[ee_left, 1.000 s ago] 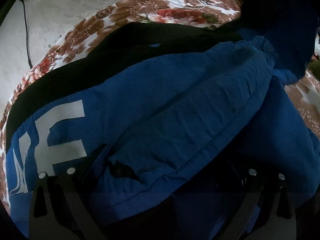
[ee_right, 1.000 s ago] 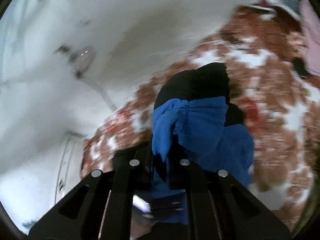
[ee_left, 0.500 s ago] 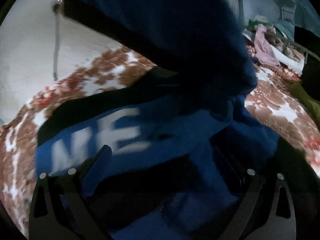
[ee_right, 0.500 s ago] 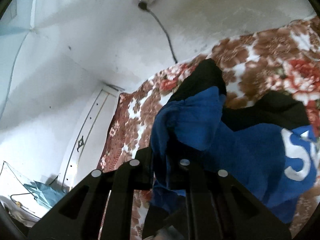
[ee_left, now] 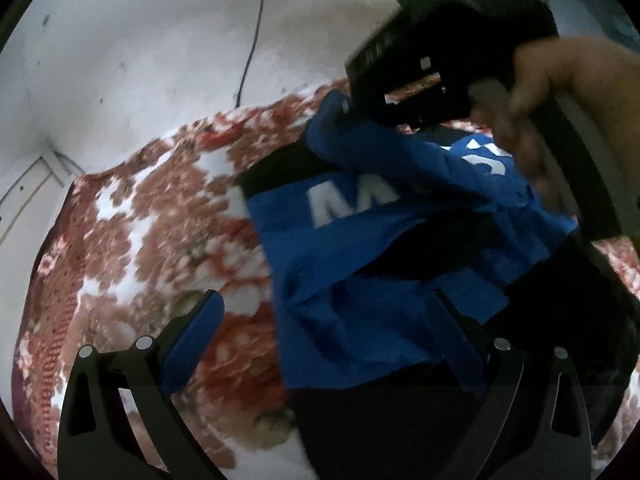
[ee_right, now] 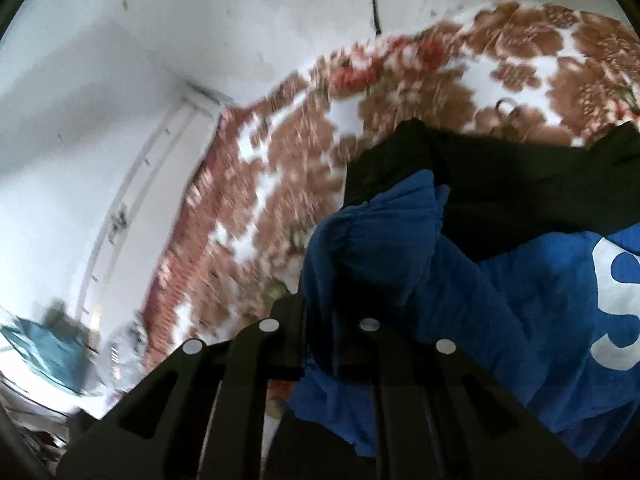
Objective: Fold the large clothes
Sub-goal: 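Fold the held sleeve over the jacket back with the right tool and release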
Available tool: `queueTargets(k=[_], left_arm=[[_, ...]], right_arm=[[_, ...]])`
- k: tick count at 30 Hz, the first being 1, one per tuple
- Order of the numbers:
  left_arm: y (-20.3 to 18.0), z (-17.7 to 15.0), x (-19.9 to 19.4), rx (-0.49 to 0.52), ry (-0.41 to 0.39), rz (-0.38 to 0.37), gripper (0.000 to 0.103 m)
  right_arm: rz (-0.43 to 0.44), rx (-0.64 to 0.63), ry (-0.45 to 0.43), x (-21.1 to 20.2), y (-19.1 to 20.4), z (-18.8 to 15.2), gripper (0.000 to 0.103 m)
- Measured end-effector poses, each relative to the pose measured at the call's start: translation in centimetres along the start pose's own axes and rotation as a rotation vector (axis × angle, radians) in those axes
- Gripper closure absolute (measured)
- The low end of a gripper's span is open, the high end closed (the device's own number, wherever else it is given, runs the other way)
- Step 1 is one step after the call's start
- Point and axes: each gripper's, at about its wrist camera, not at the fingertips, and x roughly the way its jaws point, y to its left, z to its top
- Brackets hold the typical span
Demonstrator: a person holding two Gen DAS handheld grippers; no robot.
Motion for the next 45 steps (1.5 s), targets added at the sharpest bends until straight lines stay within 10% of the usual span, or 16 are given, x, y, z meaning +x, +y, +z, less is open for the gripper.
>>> queueTargets(k=[13, 18, 26, 33, 40, 45], left_arm=[[5.1, -3.3, 0.8, -0.182, 0.097, 0.002, 0.005], [6.0, -4.1, -0.5, -0.184, 0.124, 0.035, 0.005], [6.6, -1.0, -1.2, -0.256, 0.097, 0.053, 0.005], [7.3, 3.1, 6.0, -0.421, 0.123, -0.092, 0.005], [9.2, 4.1, 11.9, -0.661, 0.109, -0.303, 0.005], [4.4, 6.6, 11.7, -0.472, 0.106, -0.23, 0.005]], right_arm=[[-0.194, -0.069, 0.103, 10.4, 0.0, -5.2, 0.082], [-0.181, -0.153, 0.068, 10.8, 2.5, -6.2, 0.005], [-0.18, -0.235, -0.099, 0.0, 3.6, -3.1, 0.005], [-0.539, -0.154, -0.135, -9.9, -8.6, -0.9, 0.005], [-0.72, -0.057, -0.11, -13.7, -17.8, -1.8, 0.005], [-0.77, -0.048, -0.083, -13.2, -20.9, -3.0, 0.005]])
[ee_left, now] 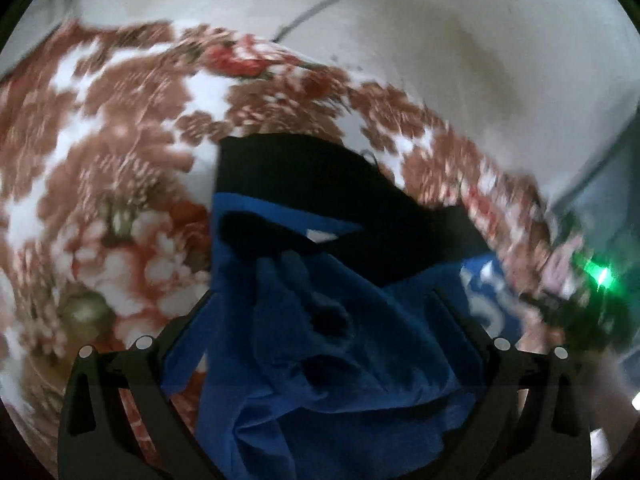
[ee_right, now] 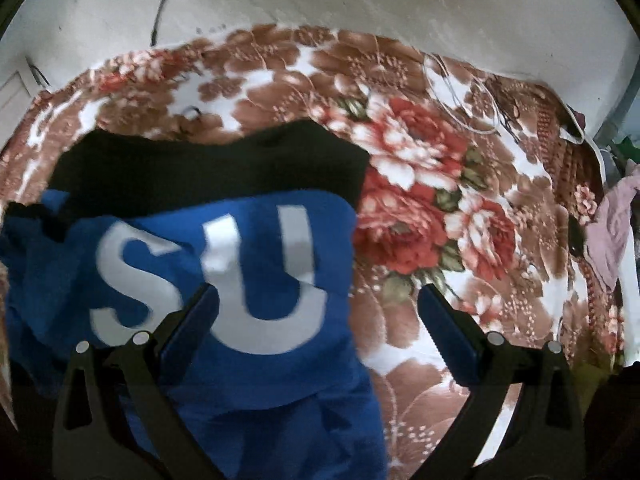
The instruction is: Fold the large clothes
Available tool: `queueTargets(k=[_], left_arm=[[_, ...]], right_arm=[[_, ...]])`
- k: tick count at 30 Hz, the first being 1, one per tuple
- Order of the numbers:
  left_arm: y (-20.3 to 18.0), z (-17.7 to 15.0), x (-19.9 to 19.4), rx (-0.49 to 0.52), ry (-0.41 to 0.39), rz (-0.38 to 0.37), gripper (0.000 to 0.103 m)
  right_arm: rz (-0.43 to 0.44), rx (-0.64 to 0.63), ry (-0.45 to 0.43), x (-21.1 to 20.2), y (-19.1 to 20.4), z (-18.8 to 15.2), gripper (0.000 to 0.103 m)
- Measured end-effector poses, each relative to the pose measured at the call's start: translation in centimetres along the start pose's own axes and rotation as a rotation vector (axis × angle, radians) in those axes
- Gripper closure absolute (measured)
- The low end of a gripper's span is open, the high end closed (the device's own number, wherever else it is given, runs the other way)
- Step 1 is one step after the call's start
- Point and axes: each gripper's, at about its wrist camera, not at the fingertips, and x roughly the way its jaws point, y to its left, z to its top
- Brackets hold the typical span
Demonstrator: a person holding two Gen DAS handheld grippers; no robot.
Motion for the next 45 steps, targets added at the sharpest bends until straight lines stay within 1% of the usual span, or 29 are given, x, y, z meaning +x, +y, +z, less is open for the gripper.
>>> queueTargets(k=[1, 3, 4, 5, 6, 7, 8, 10, 12, 15, 16, 19, 21, 22, 23, 26, 27, 28, 30, 31, 32, 33, 34, 36, 38, 40, 42, 44, 45], left_arm=[[-1.6, -0.3, 0.5, 0.067, 0.004, 0.071, 0.005], [-3.3, -0.8, 1.2, 0.168, 0.007, 0.178, 0.006], [-4.3, -1.2, 2.0, 0.214, 0.025, 0.228, 0.014], [-4.4, -1.2, 2.4, 0.217, 0.033, 0.238, 0.02], [-4.3, -1.2, 2.6, 0.209, 0.038, 0.248, 0.032], [-4.1, -1.2, 2.9, 0.193, 0.043, 0.268, 0.053], [-3.5, -1.1, 2.8, 0.181, 0.042, 0.271, 0.065], [-2.4, -0.8, 2.6, 0.135, 0.042, 0.256, 0.069], [-1.3, -0.4, 1.6, 0.074, 0.027, 0.186, 0.071], [-0.8, 1.0, 0.6, 0.069, 0.007, 0.121, 0.078], [-0.4, 1.8, -0.1, 0.055, -0.011, 0.094, 0.08], [0.5, 3.4, -2.1, 0.03, -0.086, 0.039, 0.081], [1.8, 3.5, -2.5, 0.029, -0.107, 0.051, 0.084], [2.7, 3.2, -2.1, 0.02, -0.098, 0.067, 0.086], [4.2, 2.7, -1.1, -0.009, -0.063, 0.088, 0.086], [7.7, 0.4, 1.8, -0.075, 0.023, 0.114, 0.087], [8.5, -0.5, 2.4, -0.08, 0.036, 0.119, 0.088], [8.8, -1.0, 2.7, -0.069, 0.044, 0.135, 0.096], [9.2, -1.7, 2.9, -0.052, 0.06, 0.156, 0.096], [9.3, -2.1, 2.8, -0.048, 0.067, 0.173, 0.095], [9.4, -2.3, 2.5, -0.048, 0.07, 0.181, 0.091], [9.3, -2.4, 1.8, -0.046, 0.068, 0.187, 0.075], [9.1, -2.4, 0.9, -0.036, 0.058, 0.204, 0.05], [8.5, -1.8, -1.1, -0.002, 0.027, 0.206, 0.033], [6.5, -0.6, -2.6, 0.082, -0.001, 0.241, 0.022], [2.8, 1.4, -3.7, 0.177, -0.057, 0.212, 0.006], [-0.8, 2.8, -3.7, 0.228, -0.091, 0.156, 0.005], [-5.5, 3.6, -2.2, 0.304, -0.1, 0.088, 0.005], [-6.7, 3.5, -1.4, 0.329, -0.097, 0.079, 0.005]], right_arm=[[0.001, 0.003, 0.009, 0.5, -0.2, -0.2, 0.005], [0.008, 0.017, 0.018, 1.3, -0.5, -0.4, 0.005], [0.013, 0.022, 0.023, 1.6, -0.6, -0.5, 0.005], [0.018, 0.027, 0.024, 1.8, -0.7, -0.5, 0.005], [0.021, 0.031, 0.024, 1.9, -0.6, -0.5, 0.005], [0.026, 0.032, 0.024, 2.0, -0.6, -0.5, 0.005], [0.028, 0.031, 0.023, 1.9, -0.5, -0.5, 0.005], [0.03, 0.024, 0.019, 2.0, -0.4, -0.4, 0.005], [0.021, 0.019, 0.017, 2.1, -0.5, -0.2, 0.005], [0.009, 0.033, 0.013, 2.2, -1.0, 0.2, 0.005], [0.006, 0.035, 0.015, 2.2, -1.0, 0.3, 0.005], [-0.003, 0.022, 0.02, 2.6, -0.9, 0.5, 0.005], [-0.016, 0.009, 0.029, 3.2, -0.8, 0.4, 0.005], [-0.014, 0.017, 0.037, 3.6, -0.9, 0.3, 0.005], [-0.005, 0.035, 0.046, 4.0, -1.1, 0.1, 0.005], [0.01, 0.069, 0.056, 4.7, -1.4, -0.5, 0.005], [0.01, 0.07, 0.055, 4.8, -1.4, -0.7, 0.005], [0.008, 0.068, 0.055, 5.0, -1.3, -0.9, 0.005], [0.008, 0.064, 0.057, 5.3, -1.2, -1.3, 0.005], [0.012, 0.07, 0.057, 5.4, -1.3, -1.5, 0.005], [0.02, 0.084, 0.053, 5.3, -1.4, -1.6, 0.005], [0.032, 0.112, 0.047, 4.9, -1.8, -1.7, 0.005], [0.036, 0.126, 0.044, 4.6, -2.0, -1.6, 0.005], [0.035, 0.157, 0.012, 2.9, -2.5, -1.4, 0.005], [0.051, 0.177, -0.036, 0.6, -2.7, -1.0, 0.005], [0.021, 0.118, -0.085, -1.2, -1.7, -0.1, 0.005], [0.01, 0.008, -0.156, -3.0, 0.6, 1.2, 0.005], [0.012, -0.06, -0.184, -3.1, 2.7, 2.2, 0.005], [0.023, -0.072, -0.181, -2.7, 3.5, 2.5, 0.005]])
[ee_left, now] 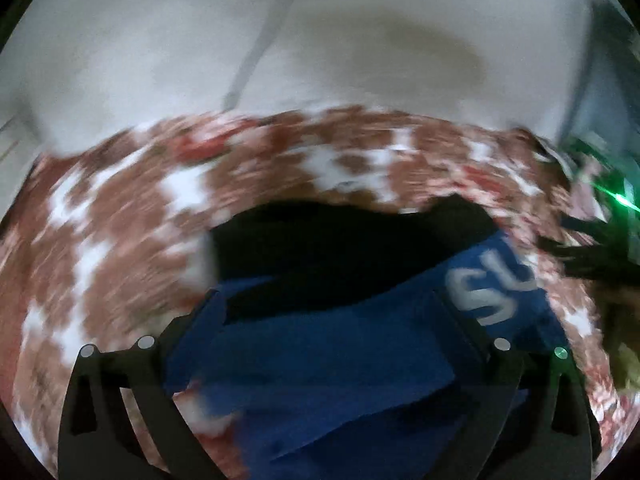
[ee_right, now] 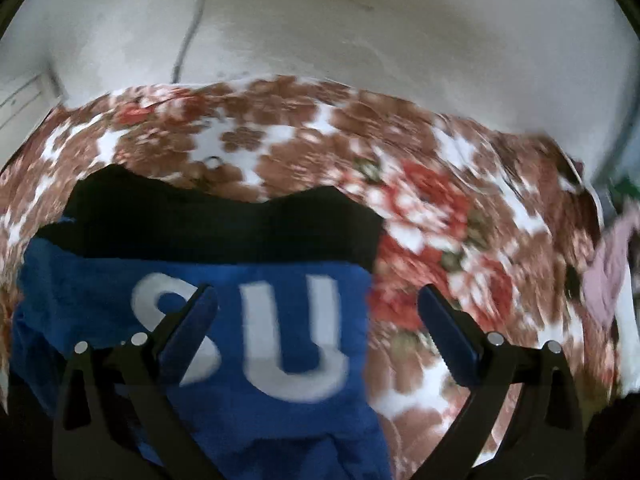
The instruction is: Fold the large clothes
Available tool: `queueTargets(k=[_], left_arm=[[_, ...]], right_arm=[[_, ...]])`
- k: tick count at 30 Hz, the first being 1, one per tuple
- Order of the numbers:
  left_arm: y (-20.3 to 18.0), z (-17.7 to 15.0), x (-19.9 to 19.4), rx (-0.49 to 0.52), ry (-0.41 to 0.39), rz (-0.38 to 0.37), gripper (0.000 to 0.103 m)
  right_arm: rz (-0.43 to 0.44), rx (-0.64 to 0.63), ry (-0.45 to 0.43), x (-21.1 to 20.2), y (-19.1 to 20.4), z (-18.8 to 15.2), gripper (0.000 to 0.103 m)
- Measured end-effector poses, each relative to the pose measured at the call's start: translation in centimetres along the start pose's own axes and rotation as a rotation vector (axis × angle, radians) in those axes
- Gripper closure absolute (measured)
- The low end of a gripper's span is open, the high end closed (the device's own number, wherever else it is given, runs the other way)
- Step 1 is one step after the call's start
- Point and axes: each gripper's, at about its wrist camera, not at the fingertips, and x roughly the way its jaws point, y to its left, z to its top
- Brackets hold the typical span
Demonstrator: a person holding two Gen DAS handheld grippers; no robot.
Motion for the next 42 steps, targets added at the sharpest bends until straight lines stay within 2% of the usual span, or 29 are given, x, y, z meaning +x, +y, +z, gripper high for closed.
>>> queueTargets(k=[4, 6, 8, 13, 19, 21, 24, 27, 30, 33, 38, 42], left_arm=[[-4.9, -1.6, 6.2, 0.093, 0.114, 0.03, 0.005], [-5.1, -2.7, 8.2, 0.108, 0.142, 0.057, 0.005], [-4.5, -4.2, 9.7, 0.104, 0.175, 0.079, 0.005], [-2.0, -6.2, 10.2, 0.106, 0.206, 0.083, 0.004], [1.8, -6.9, 8.8, 0.156, 0.233, 0.174, 0.004], [2.8, -7.2, 7.7, 0.169, 0.239, 0.164, 0.005], [2.6, -7.1, 5.1, 0.219, 0.216, 0.193, 0.005], [2.5, -7.0, 1.4, 0.166, 0.186, 0.177, 0.005], [1.9, -8.0, -2.1, 0.124, 0.182, 0.16, 0.005], [1.1, -10.3, -5.8, 0.066, 0.198, 0.133, 0.005], [-0.5, -15.6, -10.1, 0.008, 0.266, 0.113, 0.005], [-1.5, -20.1, -12.8, -0.032, 0.314, 0.097, 0.005]], right_arm=[[0.02, -0.018, 0.051, 3.6, 2.2, -0.3, 0.005], [0.003, -0.033, 0.073, 5.9, 2.5, -1.5, 0.005], [0.001, -0.034, 0.132, 8.2, 2.3, -3.3, 0.005], [0.009, -0.037, 0.109, 9.3, 0.4, -5.8, 0.005], [0.016, -0.111, 0.066, 7.7, -1.2, -6.2, 0.005], [0.038, -0.114, 0.054, 6.9, -1.7, -6.2, 0.005], [0.04, -0.104, 0.018, 4.9, -2.4, -6.0, 0.005], [0.052, -0.069, -0.017, 1.7, -3.4, -6.4, 0.005], [0.046, -0.012, 0.025, -0.8, -4.3, -8.1, 0.005], [0.053, 0.043, 0.04, -4.1, -4.7, -11.1, 0.005], [0.036, 0.08, 0.157, -8.5, -4.0, -16.7, 0.005], [0.014, 0.089, 0.213, -11.0, -4.2, -20.7, 0.005]])
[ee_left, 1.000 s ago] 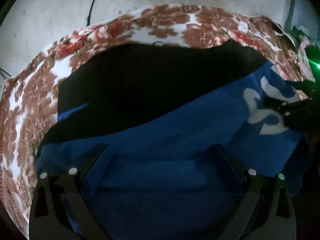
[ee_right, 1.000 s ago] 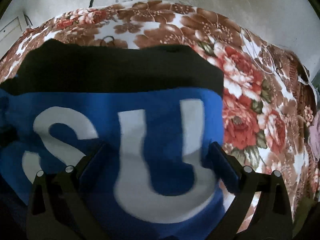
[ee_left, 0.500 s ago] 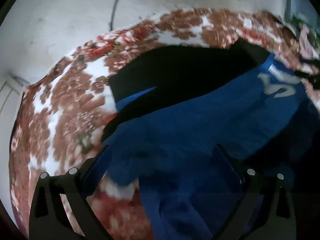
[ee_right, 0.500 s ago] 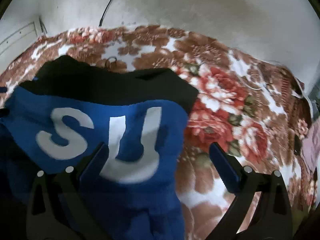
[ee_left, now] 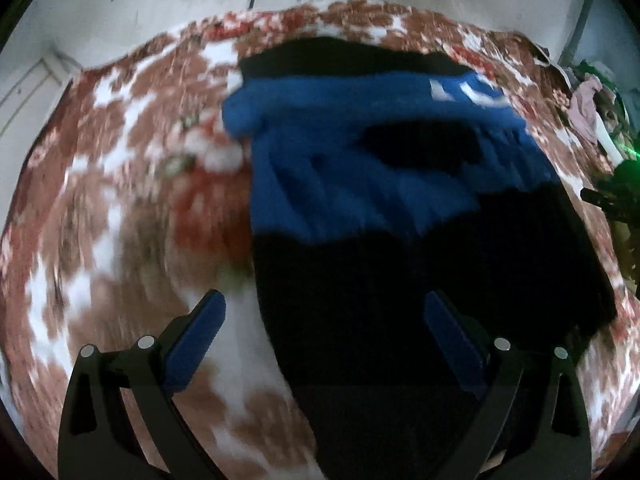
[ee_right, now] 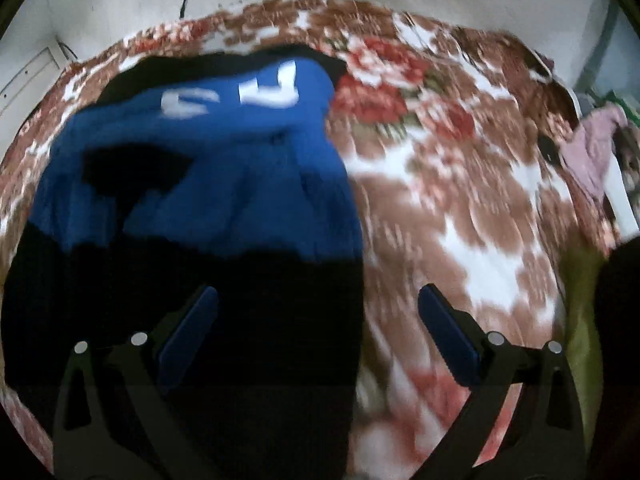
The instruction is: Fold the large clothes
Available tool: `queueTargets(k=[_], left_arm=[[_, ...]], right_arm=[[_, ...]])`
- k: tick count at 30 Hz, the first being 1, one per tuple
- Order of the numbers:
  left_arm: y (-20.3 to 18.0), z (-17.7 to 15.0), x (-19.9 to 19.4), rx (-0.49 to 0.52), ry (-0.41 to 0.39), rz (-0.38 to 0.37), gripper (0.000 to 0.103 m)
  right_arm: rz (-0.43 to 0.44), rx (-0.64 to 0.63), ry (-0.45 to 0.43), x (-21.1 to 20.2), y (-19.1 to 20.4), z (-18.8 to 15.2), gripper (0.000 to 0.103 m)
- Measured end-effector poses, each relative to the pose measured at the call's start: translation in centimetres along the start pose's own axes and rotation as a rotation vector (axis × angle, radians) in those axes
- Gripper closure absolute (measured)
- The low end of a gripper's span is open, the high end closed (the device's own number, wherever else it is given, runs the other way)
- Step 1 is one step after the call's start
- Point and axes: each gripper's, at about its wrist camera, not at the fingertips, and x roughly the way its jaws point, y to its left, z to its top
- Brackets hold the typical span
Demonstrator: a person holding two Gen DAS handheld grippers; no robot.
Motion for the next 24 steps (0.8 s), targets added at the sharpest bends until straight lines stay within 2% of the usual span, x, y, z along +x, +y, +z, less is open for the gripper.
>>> queueTargets(k=[7, 12, 19, 22, 24], left_arm=[[0.6, -8.5, -1.1, -0.068, 0.098, -0.021, 0.005], [1.2, -12.0, -1.2, -0.108, 0.146, -0.038, 0.006], [1.0, -13.7, -1.2, -0.18, 0.139, -0.136, 0.007], [0.5, -14.3, -0.7, -0.208, 0.159, -0.203, 0.013], [-0.1, -14.7, -0.6, -0.201, 0.161, -0.23, 0.013]], right_arm=[[0.004, 0.05, 0.109, -2.5, -2.1, -8.3, 0.005], [0.04, 0.057, 0.178, -3.2, -3.0, -12.7, 0.005], [0.101, 0.108, 0.239, -3.2, -2.6, -14.8, 0.005], [0.14, 0.114, 0.259, -2.9, -2.0, -15.1, 0.013], [0.171, 0.129, 0.271, -2.9, -1.7, -15.2, 0.017]])
